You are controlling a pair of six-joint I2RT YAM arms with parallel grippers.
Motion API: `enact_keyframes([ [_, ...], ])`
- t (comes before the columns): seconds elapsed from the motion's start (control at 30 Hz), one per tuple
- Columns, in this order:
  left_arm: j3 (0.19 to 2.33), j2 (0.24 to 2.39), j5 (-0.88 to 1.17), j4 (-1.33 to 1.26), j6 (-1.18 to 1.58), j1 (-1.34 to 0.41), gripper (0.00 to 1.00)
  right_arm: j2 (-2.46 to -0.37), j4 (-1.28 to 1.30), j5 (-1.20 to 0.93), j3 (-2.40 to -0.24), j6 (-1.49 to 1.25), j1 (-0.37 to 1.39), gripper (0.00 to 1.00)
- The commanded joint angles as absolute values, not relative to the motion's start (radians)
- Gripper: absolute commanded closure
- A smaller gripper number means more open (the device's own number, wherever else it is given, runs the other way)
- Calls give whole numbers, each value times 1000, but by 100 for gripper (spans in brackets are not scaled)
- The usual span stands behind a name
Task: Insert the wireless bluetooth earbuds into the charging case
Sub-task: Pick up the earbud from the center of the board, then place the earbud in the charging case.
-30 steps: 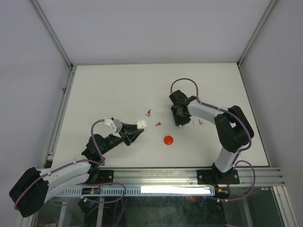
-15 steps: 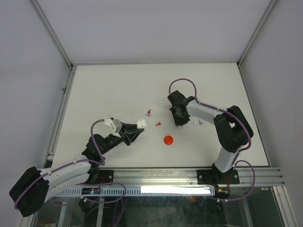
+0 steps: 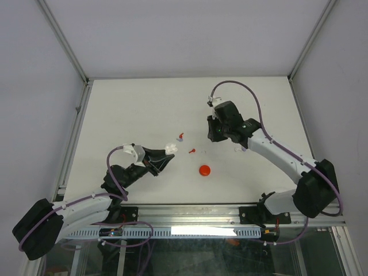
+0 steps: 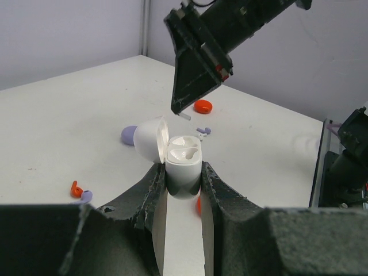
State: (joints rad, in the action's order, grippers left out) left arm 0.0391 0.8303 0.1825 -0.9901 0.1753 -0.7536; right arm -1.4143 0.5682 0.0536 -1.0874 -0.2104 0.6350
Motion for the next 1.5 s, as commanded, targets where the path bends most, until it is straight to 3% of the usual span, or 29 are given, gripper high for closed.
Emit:
enact_keyframes([
  [0.0, 28, 858, 175, -1134, 197, -762, 100, -1286, 437, -10, -1100, -183, 662, 86],
  [0.3, 78, 925, 260, -1206, 196, -759, 100, -1088, 167, -193, -1020, -190, 701, 88],
  [0.77, 95, 999, 446, -1364, 256, -711, 100, -959, -182, -465, -859, -241, 786, 89],
  [1.47, 141, 1005, 551, -1385, 315, -704, 100, -968, -498, -472, -695, -232, 928, 90],
])
